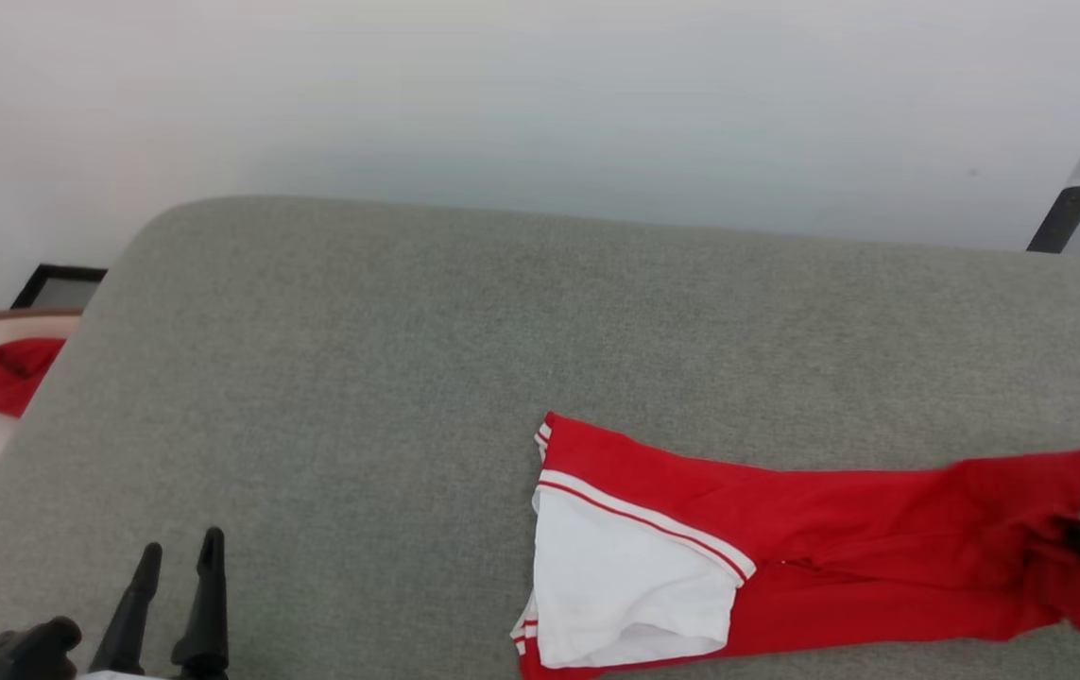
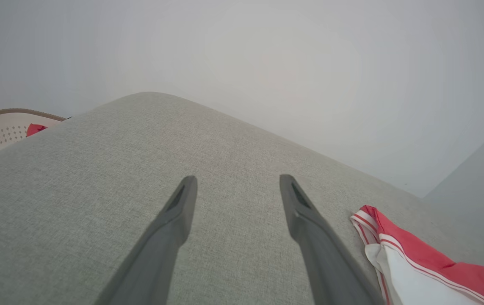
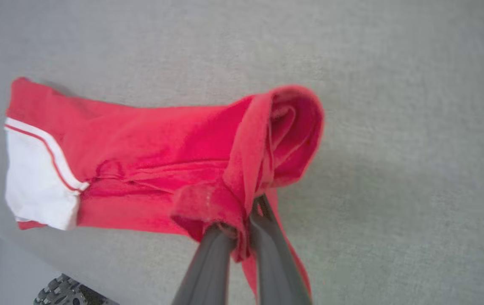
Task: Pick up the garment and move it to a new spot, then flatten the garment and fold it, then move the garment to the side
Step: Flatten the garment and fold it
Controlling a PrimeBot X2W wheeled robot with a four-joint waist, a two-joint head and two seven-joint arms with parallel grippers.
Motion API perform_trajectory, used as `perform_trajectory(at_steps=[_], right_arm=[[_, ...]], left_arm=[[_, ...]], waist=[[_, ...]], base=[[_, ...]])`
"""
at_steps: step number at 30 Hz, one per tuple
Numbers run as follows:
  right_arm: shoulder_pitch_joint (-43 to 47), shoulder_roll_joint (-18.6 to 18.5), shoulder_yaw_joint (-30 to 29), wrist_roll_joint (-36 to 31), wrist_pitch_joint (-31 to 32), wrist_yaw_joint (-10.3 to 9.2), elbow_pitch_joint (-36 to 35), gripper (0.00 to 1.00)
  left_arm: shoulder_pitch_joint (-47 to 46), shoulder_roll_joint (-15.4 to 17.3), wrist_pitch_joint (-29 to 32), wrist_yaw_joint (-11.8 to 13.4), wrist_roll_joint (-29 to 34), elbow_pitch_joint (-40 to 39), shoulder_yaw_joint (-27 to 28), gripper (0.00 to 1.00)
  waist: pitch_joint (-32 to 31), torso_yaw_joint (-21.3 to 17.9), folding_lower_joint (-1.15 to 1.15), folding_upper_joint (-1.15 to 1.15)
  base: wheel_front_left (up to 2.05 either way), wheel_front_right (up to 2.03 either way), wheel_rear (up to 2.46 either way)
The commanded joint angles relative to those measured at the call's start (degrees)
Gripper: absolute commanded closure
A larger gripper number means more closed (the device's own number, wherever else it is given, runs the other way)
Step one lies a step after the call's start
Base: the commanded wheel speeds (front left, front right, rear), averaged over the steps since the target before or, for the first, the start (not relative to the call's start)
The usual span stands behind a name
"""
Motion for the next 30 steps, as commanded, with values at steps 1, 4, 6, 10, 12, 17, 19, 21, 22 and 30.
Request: perform_trajectory(at_steps=[1,4,6,10,12,17,19,21,22,30], right_arm=[[1.23,0.72,0.42,0.81,0.67,-0.05,-3.94,1.0],[2.3,2.2,2.04,0.99,1.79,-0.05,-10.15,1.0],[2.47,3.83,3.57,1.46,2.75,-0.05,-13.58,1.0],[0.59,7.01,7.14,0.38,3.57,-0.05,-17.61,1.0],[-0.34,8.51,9.27,-0.13,3.67,-0.05,-17.98,1.0],[-3.12,11.72,13.89,-1.8,2.45,-0.05,-16.13,1.0],[-4.04,12.95,15.51,-2.3,1.51,-0.04,-14.71,1.0],[-4.37,13.37,16.27,-2.52,1.1,-0.05,-13.9,1.0],[-4.78,13.87,16.84,-2.7,0.65,-0.05,-12.97,1.0],[-8.32,17.76,22.06,-5.25,-2.95,-0.04,-5.0,1.0]], left_arm=[[0.8,0.19,-0.03,-0.14,-0.05,0.16,0.03,0.0],[0.78,0.14,-0.03,-0.14,-0.16,0.35,-0.36,0.0],[0.62,0.07,-0.03,-0.14,-0.27,0.47,-0.63,0.0],[-0.23,-0.26,-0.03,-0.14,-0.35,0.79,-1.43,0.0],[-0.91,-0.53,-0.03,-0.15,-0.28,0.97,-2.14,0.0],[-2.38,-1.21,-0.03,-0.15,-0.14,1.69,-3.81,0.0],[-3.01,-1.46,-0.03,-0.15,-0.13,2.05,-4.48,0.0],[-3.33,-1.64,-0.03,-0.15,-0.2,2.25,-4.68,0.0],[-3.73,-1.81,-0.03,-0.15,-0.26,2.35,-4.94,0.0],[-5.39,-2.91,-0.03,-0.15,-0.59,3.18,-6.34,0.0]], waist=[[-0.63,-0.36,0.0,0.0],[-1.15,-0.09,0.0,0.0],[-1.4,0.29,0.0,0.0],[-1.59,1.73,0.0,0.0],[-1.58,2.87,0.0,0.0],[-1.35,6.25,0.0,0.0],[-1.24,7.68,0.0,0.0],[-1.19,8.37,0.0,0.0],[-1.12,9.04,0.0,0.0],[-0.62,12.63,0.0,0.0]], base=[[0.0,0.0,0.0],[0.0,0.0,0.0],[0.0,0.0,0.0],[0.0,0.0,0.0],[0.0,0.0,0.0],[0.0,0.0,0.0],[0.0,0.0,0.0],[0.0,0.0,0.0],[0.0,0.0,0.0],[0.0,0.0,0.0]])
